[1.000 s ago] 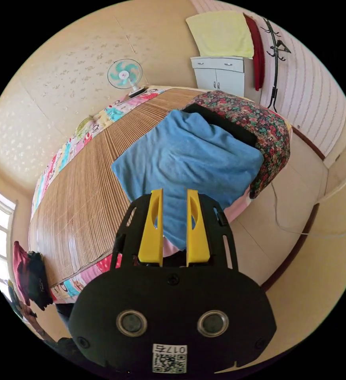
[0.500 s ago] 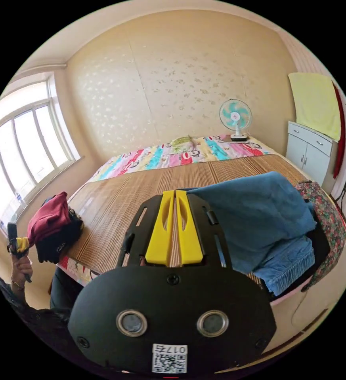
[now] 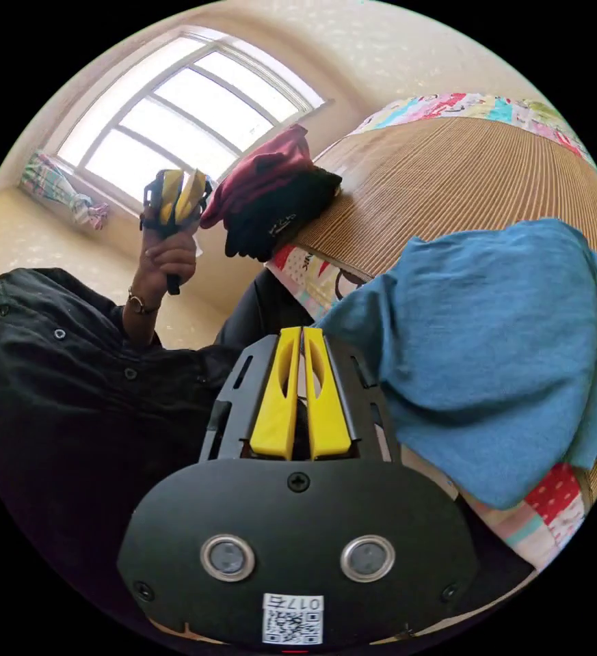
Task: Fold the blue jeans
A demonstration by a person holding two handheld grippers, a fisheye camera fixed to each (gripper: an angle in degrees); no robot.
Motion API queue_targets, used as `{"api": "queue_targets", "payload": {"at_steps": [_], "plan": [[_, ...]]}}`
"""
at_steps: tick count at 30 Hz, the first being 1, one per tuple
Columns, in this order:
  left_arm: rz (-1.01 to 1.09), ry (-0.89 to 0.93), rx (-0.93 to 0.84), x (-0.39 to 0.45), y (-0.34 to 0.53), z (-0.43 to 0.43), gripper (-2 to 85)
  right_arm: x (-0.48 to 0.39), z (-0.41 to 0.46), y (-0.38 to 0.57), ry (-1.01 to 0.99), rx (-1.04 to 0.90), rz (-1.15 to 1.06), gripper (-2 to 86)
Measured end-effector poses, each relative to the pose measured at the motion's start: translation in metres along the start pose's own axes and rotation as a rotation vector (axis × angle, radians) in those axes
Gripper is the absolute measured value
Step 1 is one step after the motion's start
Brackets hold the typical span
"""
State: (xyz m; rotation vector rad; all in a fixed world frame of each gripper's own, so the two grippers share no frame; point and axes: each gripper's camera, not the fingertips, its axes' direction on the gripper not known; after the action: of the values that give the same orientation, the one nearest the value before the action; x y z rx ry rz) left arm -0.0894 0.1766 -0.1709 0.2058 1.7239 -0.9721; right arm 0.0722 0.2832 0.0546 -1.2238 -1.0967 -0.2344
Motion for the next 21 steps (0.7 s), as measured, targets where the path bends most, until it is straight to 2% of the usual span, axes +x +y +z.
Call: {"api": "queue_targets", "payload": {"at_steps": [2,4,7,9,12,17,19,21], "plan": [[0.001,0.01,-0.009,-0.003,-0.006,0.006,4.2,0.025,-0.059,0.009,0.049,0.141,0.081,2.3],[0.0,0.025,-0.026,-0.006,-0.012,0.017,4.2,0.065,-0.134,0.025,0.234,0.324,0.284,3.9],[0.0,0.044,-0.048,-0.008,-0.016,0.032,4.2,0.108,-0.201,0.061,0.486,0.568,0.569,6.7],[-0.003,0.053,-0.061,-0.008,-0.017,0.04,4.2,0.131,-0.213,0.077,0.557,0.635,0.67,8.0],[-0.019,0.076,-0.091,-0.008,-0.017,0.05,4.3,0.156,-0.199,0.078,0.605,0.554,0.77,8.7],[-0.012,0.017,-0.101,-0.004,-0.018,0.049,4.3,0.101,-0.195,0.065,0.684,0.66,0.712,4.8],[-0.007,-0.04,-0.095,-0.003,-0.02,0.049,4.5,0.056,-0.204,0.042,0.612,0.696,0.533,3.4],[-0.005,-0.081,-0.091,-0.004,-0.023,0.053,5.2,0.03,-0.203,0.02,0.524,0.645,0.394,2.9]]}}
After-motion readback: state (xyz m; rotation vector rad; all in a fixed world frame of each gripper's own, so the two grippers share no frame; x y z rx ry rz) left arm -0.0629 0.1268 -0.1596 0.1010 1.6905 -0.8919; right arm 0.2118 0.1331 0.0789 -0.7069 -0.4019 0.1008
